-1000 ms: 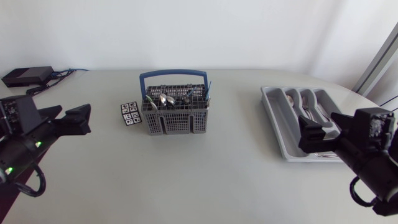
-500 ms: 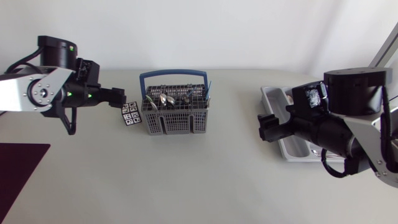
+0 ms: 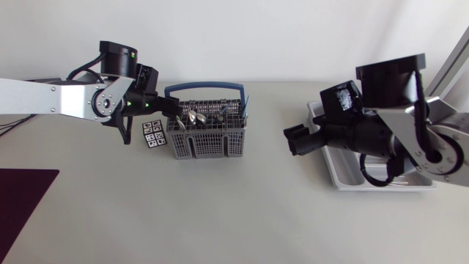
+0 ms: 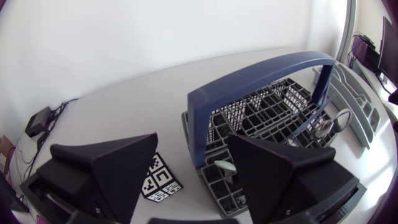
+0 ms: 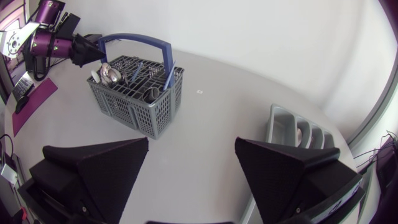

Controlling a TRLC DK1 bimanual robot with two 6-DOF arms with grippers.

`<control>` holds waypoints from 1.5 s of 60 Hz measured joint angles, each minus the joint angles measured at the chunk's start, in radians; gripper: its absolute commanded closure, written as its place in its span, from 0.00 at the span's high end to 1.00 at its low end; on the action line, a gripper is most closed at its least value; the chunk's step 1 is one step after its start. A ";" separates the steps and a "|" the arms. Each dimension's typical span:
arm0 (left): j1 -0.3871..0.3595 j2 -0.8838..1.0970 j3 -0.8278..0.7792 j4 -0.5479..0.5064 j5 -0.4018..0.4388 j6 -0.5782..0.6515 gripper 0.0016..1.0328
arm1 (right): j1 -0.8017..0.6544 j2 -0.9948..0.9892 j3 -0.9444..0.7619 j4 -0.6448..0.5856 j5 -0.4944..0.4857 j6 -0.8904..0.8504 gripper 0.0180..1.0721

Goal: Transfer all utensils from the basket to the drawer tray.

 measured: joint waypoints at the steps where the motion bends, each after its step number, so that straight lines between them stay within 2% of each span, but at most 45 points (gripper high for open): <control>1: -0.003 0.003 0.000 0.006 -0.003 0.000 0.60 | 0.000 0.010 0.009 0.000 -0.002 0.000 0.95; 11: -0.025 0.026 0.000 0.040 -0.009 0.010 0.38 | 0.005 0.180 0.162 0.000 -0.009 0.000 0.95; 15: -0.025 0.026 0.000 0.048 -0.010 0.010 0.22 | 0.006 0.235 0.203 0.000 -0.010 0.000 0.95; 18: -0.025 0.026 0.000 0.056 -0.011 0.010 0.18 | 0.006 0.266 0.222 0.000 -0.010 0.000 0.95; 24: -0.024 0.027 0.000 0.066 -0.024 0.011 0.04 | 0.006 0.301 0.234 0.000 -0.010 0.000 0.95; 40: -0.037 0.019 -0.018 0.089 -0.019 0.001 0.03 | 0.012 0.308 0.233 0.000 -0.010 -0.004 0.95; 60: -0.101 -0.119 -0.168 0.085 -0.028 0.002 0.04 | 0.012 0.232 0.180 -0.002 -0.009 -0.012 0.95; 62: -0.111 -0.138 -0.185 0.081 -0.028 0.002 0.05 | 0.012 0.218 0.169 -0.007 -0.010 -0.014 0.95; 65: -0.125 -0.166 -0.210 0.076 -0.028 0.002 0.16 | 0.012 0.192 0.150 -0.022 -0.010 -0.021 0.95; 68: -0.139 -0.196 -0.240 0.072 -0.030 0.003 0.33 | 0.012 0.164 0.124 -0.027 -0.010 -0.023 0.95; 71: -0.152 -0.227 -0.265 0.061 -0.032 0.020 0.41 | 0.012 0.133 0.094 -0.027 -0.010 -0.023 0.95; 73: -0.158 -0.241 -0.274 0.053 -0.034 0.027 0.55 | 0.012 0.116 0.079 -0.031 -0.010 -0.024 0.95; 74: -0.161 -0.249 -0.280 0.045 -0.036 0.032 0.56 | 0.012 0.107 0.070 -0.032 -0.009 -0.024 0.95; 76: -0.165 -0.264 -0.289 0.034 -0.040 0.040 0.67 | 0.012 0.093 0.056 -0.038 -0.010 -0.027 0.95; 82: -0.162 -0.330 -0.304 -0.034 -0.049 0.047 0.75 | 0.012 0.053 0.019 -0.068 -0.010 -0.031 0.95; 90: -0.144 -0.490 -0.305 -0.143 -0.032 0.050 0.74 | 0.012 -0.002 -0.029 -0.110 -0.010 -0.049 0.95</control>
